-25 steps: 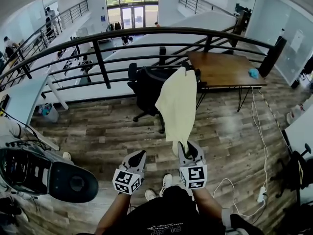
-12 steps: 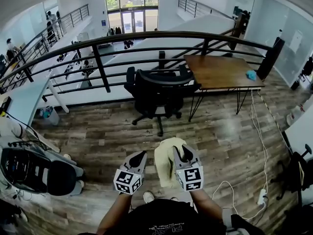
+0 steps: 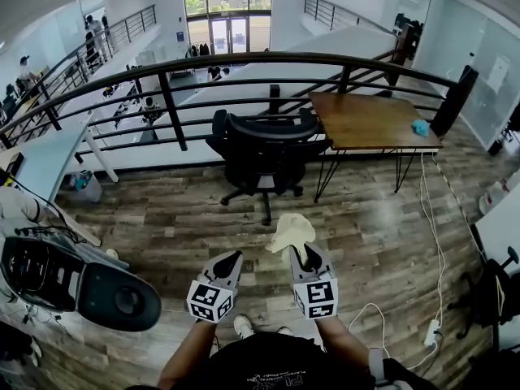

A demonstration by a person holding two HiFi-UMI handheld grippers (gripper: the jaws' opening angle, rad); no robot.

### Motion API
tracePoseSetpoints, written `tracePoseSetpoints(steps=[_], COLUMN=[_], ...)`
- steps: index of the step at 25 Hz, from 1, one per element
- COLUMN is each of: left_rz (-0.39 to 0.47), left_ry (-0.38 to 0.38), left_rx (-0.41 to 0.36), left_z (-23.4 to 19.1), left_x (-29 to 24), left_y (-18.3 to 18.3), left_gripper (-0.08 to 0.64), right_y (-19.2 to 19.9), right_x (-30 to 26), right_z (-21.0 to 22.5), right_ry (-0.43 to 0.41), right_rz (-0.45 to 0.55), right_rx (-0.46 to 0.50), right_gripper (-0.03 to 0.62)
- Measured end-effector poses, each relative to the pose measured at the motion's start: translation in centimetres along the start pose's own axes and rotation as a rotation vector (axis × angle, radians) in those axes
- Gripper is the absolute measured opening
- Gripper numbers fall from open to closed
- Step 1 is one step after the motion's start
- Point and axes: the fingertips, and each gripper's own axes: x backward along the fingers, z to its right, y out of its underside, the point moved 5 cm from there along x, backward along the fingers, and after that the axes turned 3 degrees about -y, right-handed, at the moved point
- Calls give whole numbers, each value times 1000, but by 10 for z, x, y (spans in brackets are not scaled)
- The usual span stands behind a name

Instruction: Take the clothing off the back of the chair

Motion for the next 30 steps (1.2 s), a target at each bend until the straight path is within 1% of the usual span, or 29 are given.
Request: tracePoseSetpoints(steps=[4,9,15,22,26,30], left_rz=[-8,-7,-9,13,29,22], left_ry=[0,0,-18,-10,-17,-17], left_rx=[4,-8,-2,-15,-22,-16], left_z=[-2,5,-7,1,11,-1], left_x=[-3,-3,-5,-2,0,-8], left_y=[-9,-3,4,-1,4,-9], left_gripper=[12,12,12,12,12,12], right_y=[-15,-7,0,-3,6,-10], right_x=[-7,1,-4,4,12,-3], right_z=[8,12,9,5,10,16], right_ry=[4,8,-6,5,12,32], right_rz=[6,8,21,54,63,65], right_rx=[5,-2,1,27,37,31], right_gripper=[89,89,88,81,78,78])
